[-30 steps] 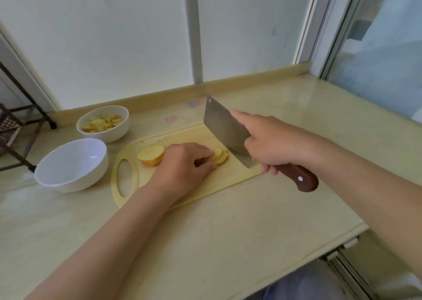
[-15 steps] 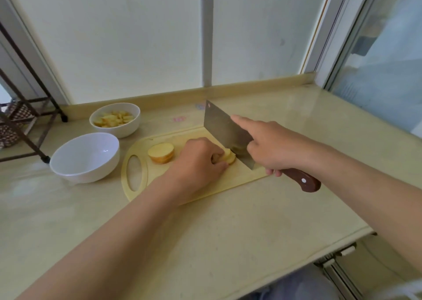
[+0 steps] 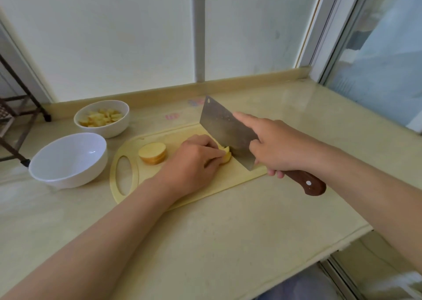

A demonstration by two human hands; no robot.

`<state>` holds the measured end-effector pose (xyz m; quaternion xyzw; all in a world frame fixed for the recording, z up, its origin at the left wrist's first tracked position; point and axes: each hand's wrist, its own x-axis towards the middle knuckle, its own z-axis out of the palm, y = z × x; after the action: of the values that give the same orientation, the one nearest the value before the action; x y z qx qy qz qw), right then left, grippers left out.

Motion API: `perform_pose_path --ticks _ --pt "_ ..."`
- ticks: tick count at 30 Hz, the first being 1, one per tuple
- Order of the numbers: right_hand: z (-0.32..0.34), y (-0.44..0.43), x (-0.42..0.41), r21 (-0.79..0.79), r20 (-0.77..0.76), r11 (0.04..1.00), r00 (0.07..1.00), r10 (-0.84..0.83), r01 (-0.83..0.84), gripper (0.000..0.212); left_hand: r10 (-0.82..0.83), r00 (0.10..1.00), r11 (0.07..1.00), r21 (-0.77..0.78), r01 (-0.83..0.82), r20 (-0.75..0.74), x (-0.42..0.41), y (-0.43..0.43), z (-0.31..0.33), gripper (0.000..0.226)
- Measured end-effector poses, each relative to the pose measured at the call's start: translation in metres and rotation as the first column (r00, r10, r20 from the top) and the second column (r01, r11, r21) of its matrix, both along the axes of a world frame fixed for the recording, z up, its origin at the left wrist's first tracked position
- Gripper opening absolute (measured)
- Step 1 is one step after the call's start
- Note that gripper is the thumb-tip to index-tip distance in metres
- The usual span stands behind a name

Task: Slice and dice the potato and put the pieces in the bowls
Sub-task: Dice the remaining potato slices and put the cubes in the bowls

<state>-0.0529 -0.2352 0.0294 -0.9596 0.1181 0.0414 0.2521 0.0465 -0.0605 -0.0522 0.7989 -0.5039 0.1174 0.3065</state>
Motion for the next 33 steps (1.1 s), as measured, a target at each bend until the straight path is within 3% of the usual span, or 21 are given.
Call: perform_pose_path --ticks 5,9,14,24,33 --pt "0.0 0.001 0.0 -0.009 -0.007 1.0 1.0 -0.006 0.006 0.081 -0.016 1.0 0.999 0.052 0.016 0.003 -0.002 -0.001 0.001 0.019" --pt "0.002 0.006 0.0 -0.025 -0.012 1.0 1.0 -0.007 0.007 0.081 -0.012 1.0 0.996 0.086 0.011 0.021 0.0 0.007 -0.001 0.036" --pt "0.014 0.012 -0.008 -0.106 0.02 0.994 1.0 -0.018 0.02 0.08 -0.078 0.996 0.993 0.089 0.074 0.039 -0.003 0.009 0.002 0.022" --pt "0.022 0.024 -0.023 -0.161 -0.049 0.987 0.998 -0.03 0.022 0.08 -0.043 0.997 0.995 0.088 0.037 0.06 -0.002 0.005 0.0 0.025" --pt "0.015 0.035 -0.017 -0.093 -0.143 0.995 0.988 -0.06 0.047 0.081 -0.012 0.998 0.997 0.082 0.007 0.066 0.0 0.002 -0.004 0.028"
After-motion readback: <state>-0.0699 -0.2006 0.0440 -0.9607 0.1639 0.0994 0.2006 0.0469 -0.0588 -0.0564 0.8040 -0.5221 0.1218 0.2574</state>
